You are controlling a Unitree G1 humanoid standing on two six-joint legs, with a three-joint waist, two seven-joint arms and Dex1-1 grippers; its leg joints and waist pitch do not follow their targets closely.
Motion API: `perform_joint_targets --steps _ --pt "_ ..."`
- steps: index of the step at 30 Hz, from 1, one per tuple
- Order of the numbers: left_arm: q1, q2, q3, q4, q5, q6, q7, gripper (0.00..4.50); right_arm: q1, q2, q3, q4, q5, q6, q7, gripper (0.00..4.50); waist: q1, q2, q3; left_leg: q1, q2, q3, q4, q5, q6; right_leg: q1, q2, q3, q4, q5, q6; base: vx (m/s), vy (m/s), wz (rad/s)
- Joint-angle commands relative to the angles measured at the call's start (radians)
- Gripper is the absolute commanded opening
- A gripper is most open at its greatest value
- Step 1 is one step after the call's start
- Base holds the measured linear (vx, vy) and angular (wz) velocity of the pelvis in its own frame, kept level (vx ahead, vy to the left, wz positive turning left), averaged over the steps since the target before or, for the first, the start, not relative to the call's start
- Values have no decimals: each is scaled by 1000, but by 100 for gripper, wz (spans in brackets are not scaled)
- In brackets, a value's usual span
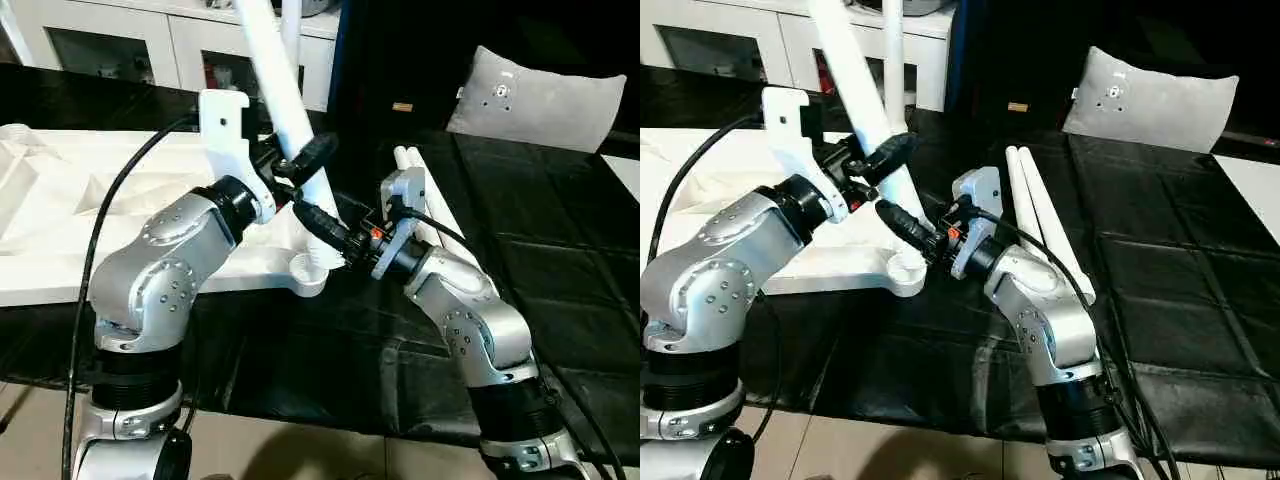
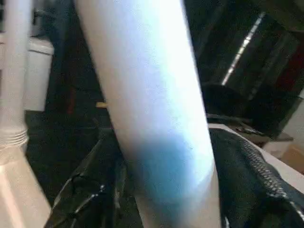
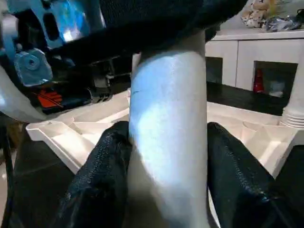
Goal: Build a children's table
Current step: Pick table leg
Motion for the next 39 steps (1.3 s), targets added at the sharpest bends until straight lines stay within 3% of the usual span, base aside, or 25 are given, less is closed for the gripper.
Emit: perform_joint_targets --steps 1,8,14,16,20,21,24,25,26,27,28,31,32,33,35,39 --pt "-3 1 -31 -14 14 -15 -16 235 7 -10 12 11 -18 -16 7 193 -4 16 -69 -6 7 13 -68 3 -13 70 -73 40 -57 14 -163 0 0 0" --pt "-4 -69 19 -15 -48 5 25 201 9 -10 23 19 -30 -32 4 193 -10 14 -68 -9 5 14 -66 -11 -8 71 -72 41 -60 -5 -169 0 0 0" --pt "-19 -144 147 10 -158 42 106 197 12 -4 35 23 -40 -39 0 193 -11 12 -67 -9 4 14 -65 -24 1 69 -69 40 -64 -29 -167 0 0 0" --pt "-23 -150 164 16 -169 46 114 197 13 -4 41 25 -46 -43 0 193 -11 17 -68 -8 4 13 -65 -21 1 69 -69 39 -63 -23 -167 0 0 0" --pt "-26 -124 151 31 -137 36 96 197 7 2 41 33 -50 -48 -15 193 -11 17 -69 -7 5 12 -66 -17 5 68 -70 38 -62 -16 -164 0 0 0" --pt "-27 -116 147 32 -128 37 94 197 6 6 37 35 -43 -44 -18 249 -10 18 -68 -6 4 13 -65 -20 5 67 -69 39 -62 -17 -164 0 0 0" --pt "-32 -73 126 50 -95 37 75 192 1 16 28 43 -29 -38 -21 263 -11 21 -69 -5 5 11 -67 -19 2 67 -70 38 -61 -17 -161 0 0 0" --pt "-34 -63 125 60 -89 37 74 191 0 17 29 44 -25 -36 -16 269 -11 27 -69 -5 6 10 -67 -19 -1 66 -71 38 -60 -9 -164 0 0 0" --pt "-39 -51 125 71 -86 36 71 191 0 16 28 41 -18 -30 -10 297 -11 25 -70 -4 5 11 -66 -16 -2 68 -69 37 -60 1 -164 0 0 0" --pt "-42 -47 126 79 -87 36 68 191 1 15 25 38 -9 -22 -5 304 -10 32 -70 -4 4 9 -67 -16 -5 68 -70 37 -58 7 -166 0 0 0" --pt "-43 -45 127 82 -88 36 66 190 1 14 24 36 -5 -18 -3 308 -11 28 -69 -4 4 11 -67 -18 -5 69 -69 38 -60 14 -168 0 0 0" --pt "-56 -26 135 115 -96 38 42 190 7 -3 1 1 51 38 20 332 -6 28 -71 -2 5 10 -67 -8 -1 71 -70 38 -57 33 -172 0 0 0" --pt "-62 -15 136 128 -102 39 23 190 8 -12 -20 -16 87 71 29 343 -6 27 -71 -4 6 10 -67 -5 -3 71 -71 38 -56 37 -176 0 0 0" --pt "-69 -5 141 142 -110 38 4 190 3 -19 -52 -28 133 115 28 349 -6 17 -71 -2 4 11 -67 0 2 74 -69 38 -57 42 -177 0 0 0" --pt "-80 24 141 158 -135 52 -56 190 -19 -43 -112 -32 204 194 28 352 -2 22 -71 -1 3 11 -67 10 2 72 -70 38 -55 48 -178 0 0 0" --pt "-88 46 143 163 -174 84 -109 190 -44 -74 -143 -20 229 242 35 386 1 22 -71 -3 2 13 -66 12 -12 73 -72 38 -56 28 -180 0 0 0"
